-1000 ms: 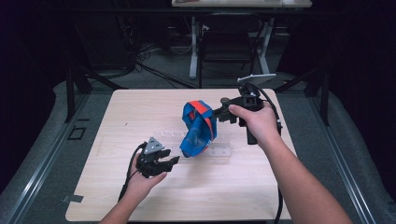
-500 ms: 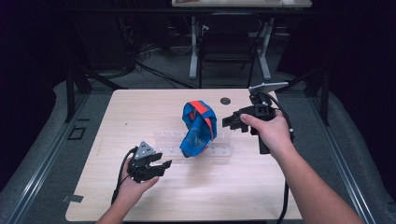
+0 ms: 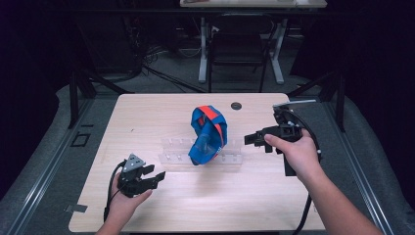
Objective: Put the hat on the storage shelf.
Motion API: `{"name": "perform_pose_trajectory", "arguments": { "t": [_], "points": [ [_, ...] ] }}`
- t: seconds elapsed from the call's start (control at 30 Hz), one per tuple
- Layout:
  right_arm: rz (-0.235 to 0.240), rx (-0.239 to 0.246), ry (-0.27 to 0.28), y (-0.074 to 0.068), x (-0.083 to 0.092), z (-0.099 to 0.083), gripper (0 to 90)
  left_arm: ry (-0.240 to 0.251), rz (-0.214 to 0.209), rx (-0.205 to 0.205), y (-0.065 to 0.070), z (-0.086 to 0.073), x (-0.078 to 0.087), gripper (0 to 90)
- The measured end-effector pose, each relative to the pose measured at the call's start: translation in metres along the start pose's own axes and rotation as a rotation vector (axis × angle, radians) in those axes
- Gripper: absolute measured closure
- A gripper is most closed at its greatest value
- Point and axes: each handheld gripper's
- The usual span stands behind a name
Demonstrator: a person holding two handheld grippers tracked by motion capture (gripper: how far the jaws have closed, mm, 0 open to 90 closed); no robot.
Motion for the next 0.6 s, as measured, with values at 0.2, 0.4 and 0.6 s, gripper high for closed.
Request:
{"name": "perform_pose_trajectory", "arguments": {
  "t": [0.2, 0.4, 0.6],
  "points": [
    [-0.030, 0.032, 0.005, 0.006, 0.002, -0.013, 51.0, 0.004, 0.013, 0.007, -0.004, -0.004, 0.005, 46.3],
    [-0.042, 0.040, 0.021, 0.017, -0.002, -0.027, 51.0, 0.023, 0.023, 0.029, -0.008, -0.009, 0.005, 46.2],
    [-0.065, 0.065, -0.013, 0.029, -0.013, -0.042, 51.6, 0.010, 0.038, 0.025, -0.012, -0.017, 0.001, 46.2]
  ]
}}
Point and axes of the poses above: each handheld gripper's, and its own axes: x roughly backward along the jaws, z roughly out of its top, y roughly to its right, and after that the axes turned 7 degrees about z, right-handed
